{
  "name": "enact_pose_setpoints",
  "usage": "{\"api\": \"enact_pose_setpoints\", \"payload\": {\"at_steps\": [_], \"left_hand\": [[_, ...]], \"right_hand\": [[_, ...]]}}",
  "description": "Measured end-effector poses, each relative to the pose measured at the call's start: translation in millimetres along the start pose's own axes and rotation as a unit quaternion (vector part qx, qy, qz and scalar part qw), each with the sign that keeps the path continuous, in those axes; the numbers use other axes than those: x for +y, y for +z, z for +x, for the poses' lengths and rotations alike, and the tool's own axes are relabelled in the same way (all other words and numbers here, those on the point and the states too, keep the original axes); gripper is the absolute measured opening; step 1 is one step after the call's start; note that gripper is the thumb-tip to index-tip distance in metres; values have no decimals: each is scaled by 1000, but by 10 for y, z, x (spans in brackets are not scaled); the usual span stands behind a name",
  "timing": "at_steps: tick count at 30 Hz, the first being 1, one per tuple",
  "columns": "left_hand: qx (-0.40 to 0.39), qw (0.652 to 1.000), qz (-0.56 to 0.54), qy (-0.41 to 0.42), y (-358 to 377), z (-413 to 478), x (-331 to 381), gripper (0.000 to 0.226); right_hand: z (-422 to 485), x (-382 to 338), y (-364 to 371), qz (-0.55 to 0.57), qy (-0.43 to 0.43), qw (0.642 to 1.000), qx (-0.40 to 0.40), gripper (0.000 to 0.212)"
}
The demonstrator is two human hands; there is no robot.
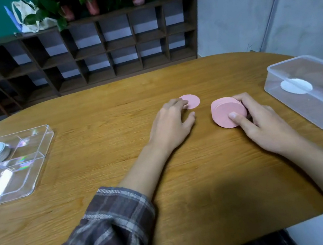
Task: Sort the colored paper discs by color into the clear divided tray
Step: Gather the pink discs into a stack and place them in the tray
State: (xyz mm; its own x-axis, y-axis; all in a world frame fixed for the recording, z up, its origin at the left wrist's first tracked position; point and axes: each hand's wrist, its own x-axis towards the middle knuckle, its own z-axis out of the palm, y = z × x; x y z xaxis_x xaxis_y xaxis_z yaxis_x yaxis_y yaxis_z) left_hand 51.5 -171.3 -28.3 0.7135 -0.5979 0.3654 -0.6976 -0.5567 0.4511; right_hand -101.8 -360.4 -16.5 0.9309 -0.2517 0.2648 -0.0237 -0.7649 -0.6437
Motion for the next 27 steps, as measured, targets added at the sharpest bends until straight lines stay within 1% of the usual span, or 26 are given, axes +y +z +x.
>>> {"api": "enact_pose_setpoints", "payload": {"at_steps": [4,7,11,14,18,20,22,24,26,27], "left_hand": [[-36,999,9,-30,77,194,-18,58],[-44,998,18,-32,122,234,-26,54],[-11,999,30,-36,104,200,-50,43],[5,999,44,-14,98,148,-68,38],[46,999,18,6,38,19,-42,43],[76,997,17,11,9,-40,-40,37],[111,994,-5,18,-22,-95,-17,32],[147,987,-63,21,-42,-142,34,27],[156,979,-132,12,-44,-199,109,21],[145,978,-150,8,-34,-223,136,20]], "right_hand": [[14,42,54,10,9,999,31,20],[39,69,72,17,15,999,43,20],[56,96,69,21,22,998,46,19],[56,99,63,25,29,998,45,19],[64,106,62,26,27,997,65,17],[61,107,64,26,35,997,70,17],[57,104,67,25,42,996,70,19],[55,90,72,25,41,996,74,24],[51,75,79,32,28,996,81,30],[48,73,83,39,19,996,81,34]]}}
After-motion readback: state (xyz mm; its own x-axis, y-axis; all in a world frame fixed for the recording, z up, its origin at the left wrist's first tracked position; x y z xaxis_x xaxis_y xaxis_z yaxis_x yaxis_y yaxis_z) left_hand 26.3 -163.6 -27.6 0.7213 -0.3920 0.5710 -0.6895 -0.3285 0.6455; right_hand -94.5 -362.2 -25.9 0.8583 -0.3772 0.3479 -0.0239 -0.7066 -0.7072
